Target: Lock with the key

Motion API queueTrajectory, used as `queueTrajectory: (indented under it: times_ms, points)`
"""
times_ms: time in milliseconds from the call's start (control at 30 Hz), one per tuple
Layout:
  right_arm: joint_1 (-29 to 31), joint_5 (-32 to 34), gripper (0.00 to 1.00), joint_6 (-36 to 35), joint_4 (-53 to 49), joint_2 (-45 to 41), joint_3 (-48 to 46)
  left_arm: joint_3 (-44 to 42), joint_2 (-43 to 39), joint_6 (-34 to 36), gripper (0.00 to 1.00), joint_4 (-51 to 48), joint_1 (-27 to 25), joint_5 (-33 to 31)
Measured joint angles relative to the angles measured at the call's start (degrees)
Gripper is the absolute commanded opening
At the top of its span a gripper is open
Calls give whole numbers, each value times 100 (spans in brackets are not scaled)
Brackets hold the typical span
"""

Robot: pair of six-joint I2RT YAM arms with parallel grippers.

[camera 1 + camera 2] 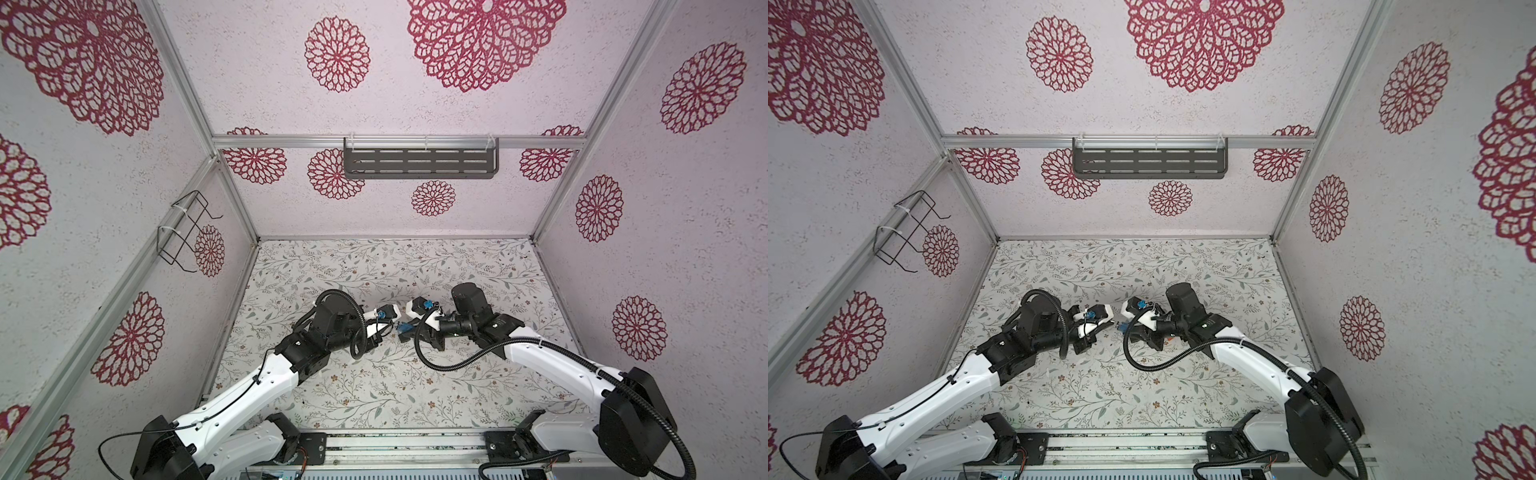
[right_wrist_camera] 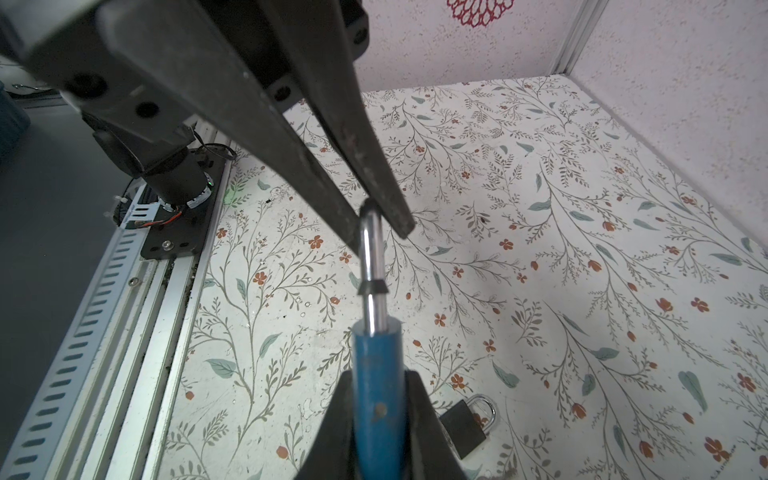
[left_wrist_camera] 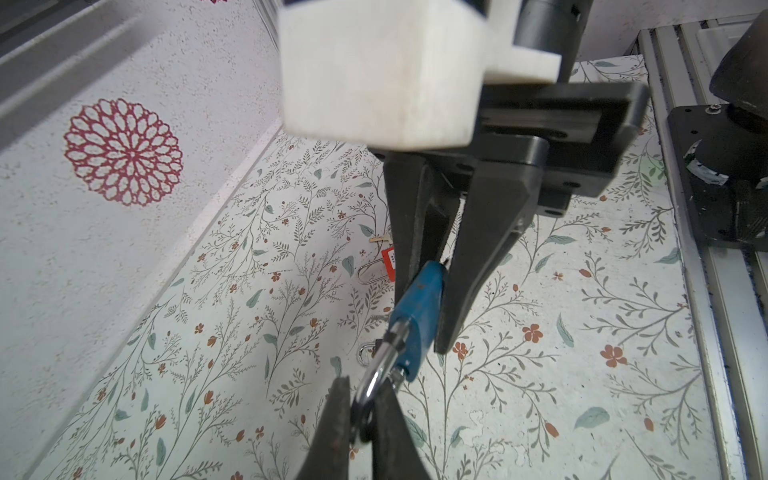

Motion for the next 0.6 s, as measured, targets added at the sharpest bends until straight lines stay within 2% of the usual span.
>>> queueTrajectory:
  times_ms: [600]
  points:
    - [-13,55,0,-72,57,-48,-103,101,162,-103,0,-101,24,201]
